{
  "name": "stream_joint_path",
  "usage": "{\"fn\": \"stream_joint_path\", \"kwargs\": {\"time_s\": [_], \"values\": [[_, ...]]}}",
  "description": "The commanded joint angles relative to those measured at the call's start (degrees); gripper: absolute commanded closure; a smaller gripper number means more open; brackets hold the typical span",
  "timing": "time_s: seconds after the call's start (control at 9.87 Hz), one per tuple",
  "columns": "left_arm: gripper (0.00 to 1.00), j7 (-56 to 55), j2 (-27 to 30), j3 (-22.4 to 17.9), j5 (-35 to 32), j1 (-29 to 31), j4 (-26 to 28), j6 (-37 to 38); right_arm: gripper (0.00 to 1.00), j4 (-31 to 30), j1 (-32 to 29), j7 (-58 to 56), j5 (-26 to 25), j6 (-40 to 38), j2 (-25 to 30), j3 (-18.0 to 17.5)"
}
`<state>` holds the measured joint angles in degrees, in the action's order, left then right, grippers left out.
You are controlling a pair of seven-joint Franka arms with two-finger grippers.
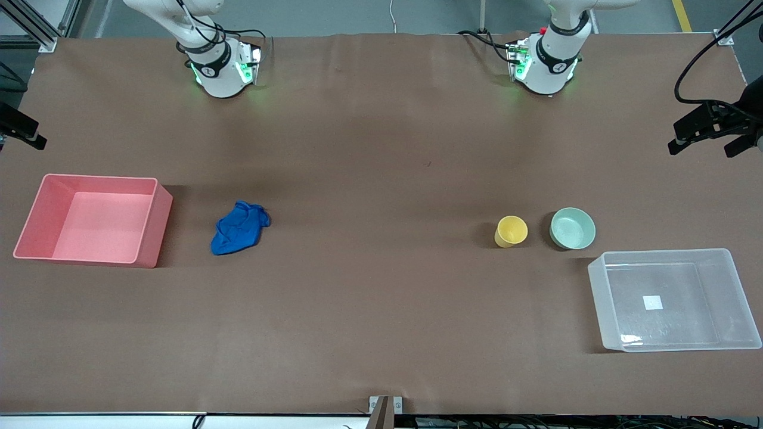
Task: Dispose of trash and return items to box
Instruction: 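Reach the right gripper to the blue cloth while the left gripper reaches the bowl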
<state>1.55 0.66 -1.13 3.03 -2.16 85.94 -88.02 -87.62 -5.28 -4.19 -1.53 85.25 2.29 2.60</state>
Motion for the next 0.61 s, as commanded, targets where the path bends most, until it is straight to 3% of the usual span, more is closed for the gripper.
{"fn": "stream_joint_path", "kwargs": {"time_s": [0.0,0.3,0.51], "values": [[0.0,-0.3,-0.2,-0.3,0.1,-0.7,1.6,-0.8,0.0,0.5,-0.8,0.1,0.6,-0.4,-0.2,-0.6],[0.0,-0.1,-0.9,-0.1,0.1,-0.4,1.6,-0.8,0.0,-0.1,-0.5,0.1,0.5,-0.1,-0.2,-0.6],[0.0,-0.1,-1.1,-0.1,0.1,0.0,2.0,-1.8,0.0,-2.7,-0.3,3.0,0.5,4.8,-0.4,-3.0]]}}
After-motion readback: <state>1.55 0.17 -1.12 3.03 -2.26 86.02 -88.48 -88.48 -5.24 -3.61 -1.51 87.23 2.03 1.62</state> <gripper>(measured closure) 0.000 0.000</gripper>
